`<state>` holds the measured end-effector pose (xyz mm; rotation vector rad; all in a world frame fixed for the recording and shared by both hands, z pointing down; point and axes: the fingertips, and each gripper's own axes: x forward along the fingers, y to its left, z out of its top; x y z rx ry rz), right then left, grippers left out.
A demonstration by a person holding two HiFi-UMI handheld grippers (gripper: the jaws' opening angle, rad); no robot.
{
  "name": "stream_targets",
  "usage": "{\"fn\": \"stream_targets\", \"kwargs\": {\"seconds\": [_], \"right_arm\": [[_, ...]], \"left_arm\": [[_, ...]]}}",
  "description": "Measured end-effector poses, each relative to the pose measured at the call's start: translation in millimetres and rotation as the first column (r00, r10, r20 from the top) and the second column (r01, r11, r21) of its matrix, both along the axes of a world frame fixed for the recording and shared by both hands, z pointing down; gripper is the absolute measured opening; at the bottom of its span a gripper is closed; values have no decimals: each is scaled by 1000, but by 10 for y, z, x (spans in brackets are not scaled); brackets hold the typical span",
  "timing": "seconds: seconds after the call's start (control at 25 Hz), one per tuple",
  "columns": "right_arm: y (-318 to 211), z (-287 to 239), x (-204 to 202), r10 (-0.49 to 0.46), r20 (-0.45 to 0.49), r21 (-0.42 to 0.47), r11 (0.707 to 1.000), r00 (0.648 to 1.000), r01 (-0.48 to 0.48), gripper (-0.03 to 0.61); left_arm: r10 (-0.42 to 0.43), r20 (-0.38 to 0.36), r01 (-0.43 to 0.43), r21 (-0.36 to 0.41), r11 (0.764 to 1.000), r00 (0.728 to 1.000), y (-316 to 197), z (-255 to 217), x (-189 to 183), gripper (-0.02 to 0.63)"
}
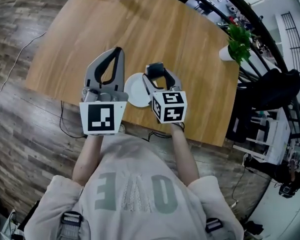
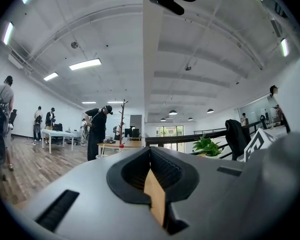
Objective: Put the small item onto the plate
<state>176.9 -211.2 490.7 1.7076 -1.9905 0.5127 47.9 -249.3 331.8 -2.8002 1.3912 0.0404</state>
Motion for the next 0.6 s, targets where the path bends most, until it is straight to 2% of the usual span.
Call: {"fn": "stream_targets", "kwargs": {"seconds": [0.12,0.32,0.44,0.6], "right_arm": [[77,384,-64,-53,7,-150,987,999,53,310],[261,926,-140,-133,5,-382,916,991,124,310],[326,1095,-172,-178,-9,-454,877,984,154,310],[410,1223,-184,-219,-31,-502,847,975,174,310]], "left_arm": [[-23,-5,23,-8,1000,1000,-35,65,-44,8],[-47,0,47,-20,999,999,-46,128,-124,8],[-64,1,64,-3,998,998,-66,140,-174,8],[-87,9,87,-18,996,996,-78,195,-233,8]]}}
